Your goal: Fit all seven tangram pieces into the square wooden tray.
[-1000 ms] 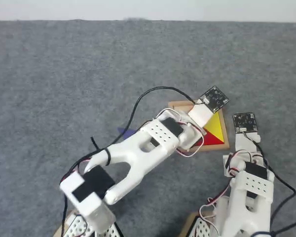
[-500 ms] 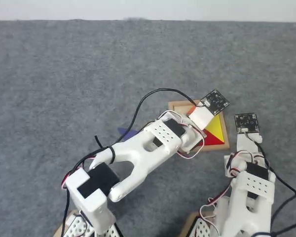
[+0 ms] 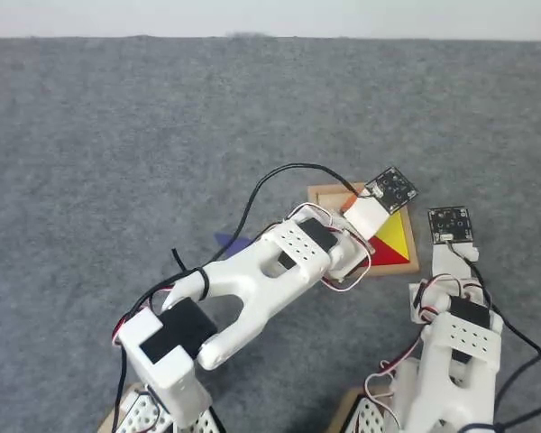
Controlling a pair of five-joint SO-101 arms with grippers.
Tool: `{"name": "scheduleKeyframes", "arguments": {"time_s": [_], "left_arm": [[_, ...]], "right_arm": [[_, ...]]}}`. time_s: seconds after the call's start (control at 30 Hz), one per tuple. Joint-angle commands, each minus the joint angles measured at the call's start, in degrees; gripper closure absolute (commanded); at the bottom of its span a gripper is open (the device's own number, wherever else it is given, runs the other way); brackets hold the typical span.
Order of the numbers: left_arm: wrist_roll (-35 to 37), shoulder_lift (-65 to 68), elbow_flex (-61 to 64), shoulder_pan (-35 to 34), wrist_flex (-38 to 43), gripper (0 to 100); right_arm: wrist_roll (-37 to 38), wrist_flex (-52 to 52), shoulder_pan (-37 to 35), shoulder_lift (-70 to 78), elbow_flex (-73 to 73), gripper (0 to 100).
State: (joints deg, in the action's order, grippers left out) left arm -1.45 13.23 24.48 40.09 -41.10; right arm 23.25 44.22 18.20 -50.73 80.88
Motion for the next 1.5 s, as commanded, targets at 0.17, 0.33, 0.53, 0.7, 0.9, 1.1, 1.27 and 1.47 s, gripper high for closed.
{"name": "scheduleKeyframes", "arguments": {"time_s": [0.17,0.33,0.53,0.7,0.9,1.1,1.27,1.47], "left_arm": [[-3.2,-15.3,0.7,-4.6,-5.5,99],[-3.2,-17.9,7.6,-6.3,-4.3,99],[-3.2,-14.5,11.6,-6.1,1.1,99],[-3.2,-10.7,9.6,-6.5,1.2,99],[-3.4,-5.6,5.5,-7.2,1.0,99],[-3.6,-4.8,3.4,-8.4,1.1,99],[-5.8,-4.9,2.6,-8.0,1.2,99],[-5.9,-5.4,-0.5,-7.8,0.8,99]], "right_arm": [[0.7,-1.1,0.7,-1.6,-0.4,99.1],[0.7,-1.1,0.7,-1.6,-0.4,99.1],[0.7,-1.1,0.7,-1.6,-0.3,99.1],[0.7,-1.1,0.7,-1.6,-0.3,99.1],[0.7,-1.1,0.7,-1.6,-0.3,99.1],[0.7,-1.1,0.7,-1.6,-0.3,99.1],[0.7,-1.1,0.7,-1.6,-0.3,99.1],[0.7,-1.1,0.7,-1.6,-0.3,99.1]]}}
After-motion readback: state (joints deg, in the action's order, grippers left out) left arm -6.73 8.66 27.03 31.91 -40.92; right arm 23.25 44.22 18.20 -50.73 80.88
